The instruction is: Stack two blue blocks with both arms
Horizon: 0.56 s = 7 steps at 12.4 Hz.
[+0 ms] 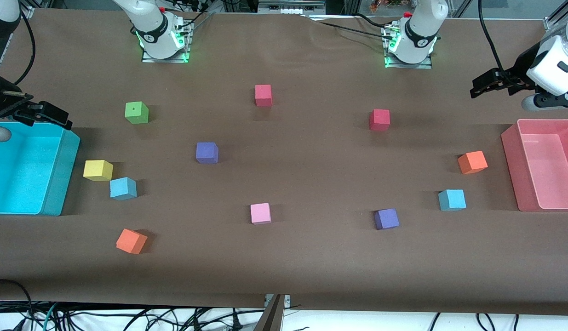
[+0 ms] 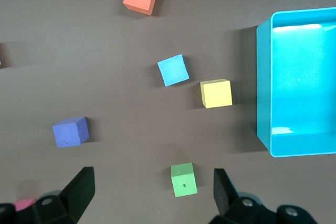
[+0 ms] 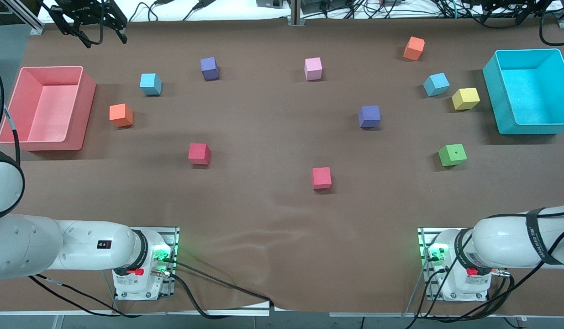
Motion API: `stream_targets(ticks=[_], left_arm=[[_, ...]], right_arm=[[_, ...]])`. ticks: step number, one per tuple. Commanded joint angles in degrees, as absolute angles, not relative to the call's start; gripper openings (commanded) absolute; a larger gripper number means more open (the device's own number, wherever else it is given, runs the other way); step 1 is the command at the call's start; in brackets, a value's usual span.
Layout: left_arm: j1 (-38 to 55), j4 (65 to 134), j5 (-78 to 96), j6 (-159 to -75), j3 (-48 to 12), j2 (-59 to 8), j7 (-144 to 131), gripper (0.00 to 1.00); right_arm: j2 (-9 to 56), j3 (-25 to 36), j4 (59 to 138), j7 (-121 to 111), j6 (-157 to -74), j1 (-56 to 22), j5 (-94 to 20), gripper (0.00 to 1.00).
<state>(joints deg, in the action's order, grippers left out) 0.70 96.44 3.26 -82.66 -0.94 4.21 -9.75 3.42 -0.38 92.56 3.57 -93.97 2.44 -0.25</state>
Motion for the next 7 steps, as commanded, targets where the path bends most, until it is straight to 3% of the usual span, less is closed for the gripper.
stream_targets(ticks=[1, 7], left_arm=[[-0.09, 95.45, 4.40, -81.74, -1.32, 3.69, -9.14, 1.00], [-0.09, 95.45, 4.39, -81.74, -1.32, 3.52, -9.14, 1.00]], right_arm=[[4.30, -0.70, 92.11, 3.34, -94.65, 3.08, -0.18, 1.00], [12.02, -0.79, 92.63, -0.15, -99.57, 1.67, 4.21, 1.00]])
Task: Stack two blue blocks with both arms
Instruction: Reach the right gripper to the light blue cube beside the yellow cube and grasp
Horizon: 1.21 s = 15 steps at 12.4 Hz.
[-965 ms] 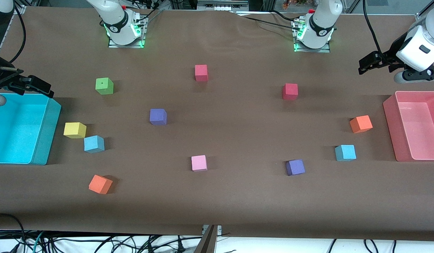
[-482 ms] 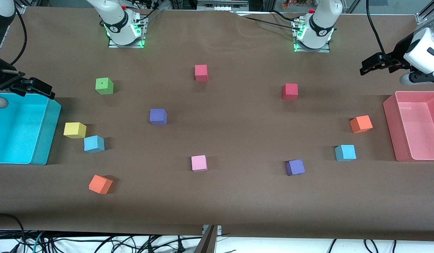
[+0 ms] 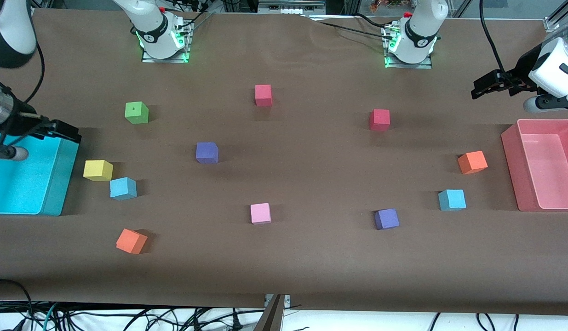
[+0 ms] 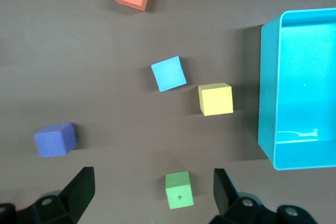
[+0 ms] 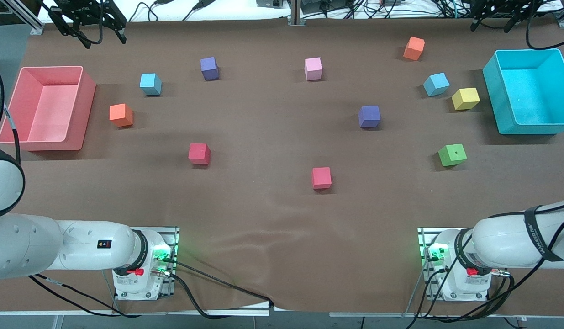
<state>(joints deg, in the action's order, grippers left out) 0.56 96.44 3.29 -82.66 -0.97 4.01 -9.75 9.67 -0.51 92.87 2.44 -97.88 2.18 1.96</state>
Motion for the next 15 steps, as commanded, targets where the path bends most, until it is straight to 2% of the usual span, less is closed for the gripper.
stream_targets(ticks=[1, 4, 8, 11, 15], left_arm=[[-0.09, 95.45, 4.39, -81.74, -1.32, 3.52, -9.14, 1.00], [-0.09, 95.54, 4.39, -81.74, -1.32, 3.34, -9.14, 1.00], [-0.09, 95.80, 4.39, -81.83, -1.32, 3.34, -9.14, 1.00], [-0.09, 95.89, 4.39, -81.83, -1.32, 3.25, -9.14, 1.00], [-0.09, 95.98, 4.39, -81.91, -1.32, 3.16, -9.14, 1.00]], right_arm=[[14.74, -0.79, 92.64, -0.78, -101.32, 1.23, 4.57, 1.00], [24.41, -0.79, 93.07, -1.14, -111.06, 1.23, 4.66, 1.00], [30.74, -0.70, 98.25, -6.50, -129.25, 1.32, 4.92, 1.00], [33.13, -0.35, 101.41, -7.12, -133.14, 1.58, 5.27, 1.00], [32.87, 0.44, 104.59, -7.82, -135.44, 1.85, 9.23, 1.00]])
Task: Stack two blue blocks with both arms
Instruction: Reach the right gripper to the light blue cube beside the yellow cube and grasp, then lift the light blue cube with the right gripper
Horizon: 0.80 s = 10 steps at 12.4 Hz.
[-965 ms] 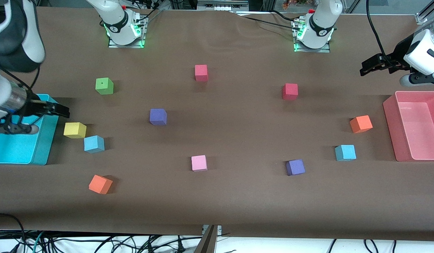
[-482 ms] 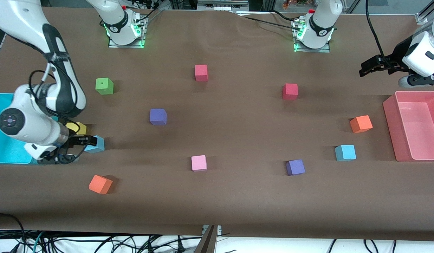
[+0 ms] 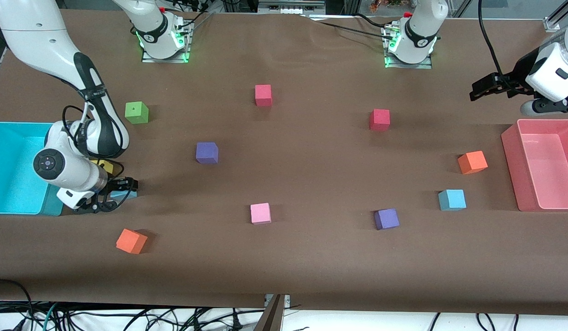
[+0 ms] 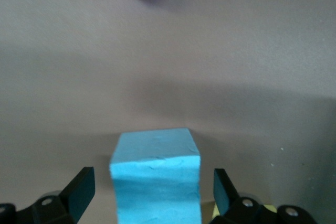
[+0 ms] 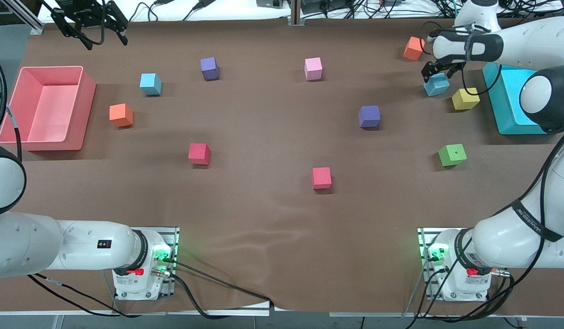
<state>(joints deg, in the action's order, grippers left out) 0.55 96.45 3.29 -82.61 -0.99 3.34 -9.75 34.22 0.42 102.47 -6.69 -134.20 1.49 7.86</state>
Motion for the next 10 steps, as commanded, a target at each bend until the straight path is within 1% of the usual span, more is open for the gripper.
stream_targets(ticks=[1, 2, 3, 4, 5, 6, 7, 8, 10], left_arm=[[-0.09, 95.98, 4.39, -81.91, -1.32, 3.16, -9.14, 1.00], [-0.09, 95.98, 4.39, -81.91, -1.32, 3.16, -9.14, 1.00], [-0.09, 95.98, 4.39, -81.91, -1.32, 3.16, -9.14, 1.00], [-0.09, 95.98, 4.39, -81.91, -1.32, 3.16, -9.23, 1.00], [-0.09, 95.98, 4.39, -81.91, -1.32, 3.16, -9.14, 1.00], [-0.09, 95.98, 4.39, -81.91, -1.32, 3.16, -9.14, 1.00], [-0.09, 95.98, 4.39, -81.91, -1.32, 3.16, -9.14, 1.00], [-0.09, 95.98, 4.39, -81.91, -1.32, 3.16, -9.31, 1.00], [-0.09, 95.98, 4.39, -81.74, -1.32, 3.16, -9.67, 1.00]], right_arm=[[33.31, 0.44, 104.59, -7.74, -136.14, 1.93, 9.23, 1.00], [33.66, 0.44, 105.20, -7.65, -137.71, 1.85, 9.14, 0.99], [33.84, 0.44, 105.47, -7.65, -138.42, 1.93, 9.14, 0.78], [33.84, 0.44, 105.47, -7.73, -138.25, 1.93, 9.14, 0.39], [33.84, 0.35, 105.47, -7.21, -138.34, 1.93, 9.05, 0.22], [33.84, 0.35, 105.29, -6.77, -138.08, 1.85, 8.88, 0.17], [33.14, 0.35, 104.94, -7.20, -137.90, 1.76, 8.79, 0.14], [31.92, 0.00, 104.16, -7.38, -136.07, 1.84, 8.79, 0.12], [30.50, -0.44, 97.95, -6.77, -125.74, 0.10, 8.35, 0.09]])
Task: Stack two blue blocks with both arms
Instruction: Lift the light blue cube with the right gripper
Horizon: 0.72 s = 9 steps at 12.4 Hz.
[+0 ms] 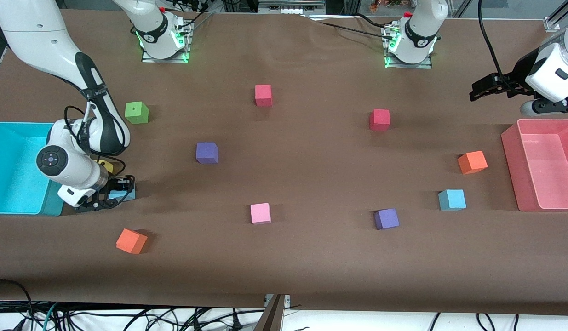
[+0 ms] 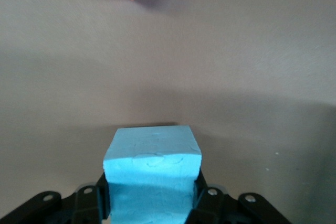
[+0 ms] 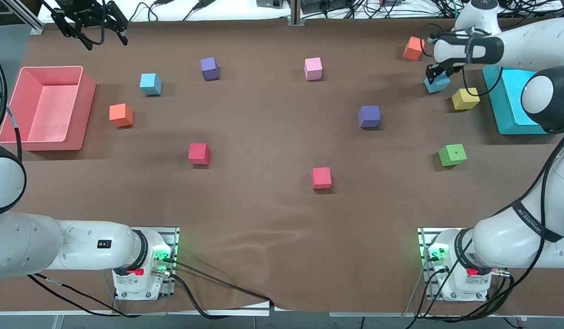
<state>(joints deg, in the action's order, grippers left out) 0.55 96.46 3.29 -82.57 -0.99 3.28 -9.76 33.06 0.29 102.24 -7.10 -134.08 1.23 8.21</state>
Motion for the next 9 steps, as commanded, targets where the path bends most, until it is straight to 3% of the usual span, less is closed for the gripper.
stream_targets(ticks=[1, 4, 7, 9], left_arm=[[-0.09, 95.98, 4.39, -81.74, -1.23, 3.16, -9.67, 1.00], [-0.09, 95.98, 4.39, -81.74, -1.32, 3.16, -9.67, 1.00], [-0.09, 95.98, 4.22, -81.83, -1.23, 3.16, -9.67, 1.00], [-0.09, 95.98, 3.87, -81.83, -1.23, 3.16, -9.76, 1.00]], right_arm=[[30.06, -0.79, 94.17, -5.11, -119.42, -0.43, 7.57, 0.09], [27.69, -6.57, 87.46, 4.61, -105.41, -2.37, 5.90, 0.09], [27.07, -14.65, 86.92, 19.20, -103.88, -3.77, 2.73, 0.09], [27.59, -16.61, 86.92, 29.83, -105.11, -9.19, 2.81, 0.09]])
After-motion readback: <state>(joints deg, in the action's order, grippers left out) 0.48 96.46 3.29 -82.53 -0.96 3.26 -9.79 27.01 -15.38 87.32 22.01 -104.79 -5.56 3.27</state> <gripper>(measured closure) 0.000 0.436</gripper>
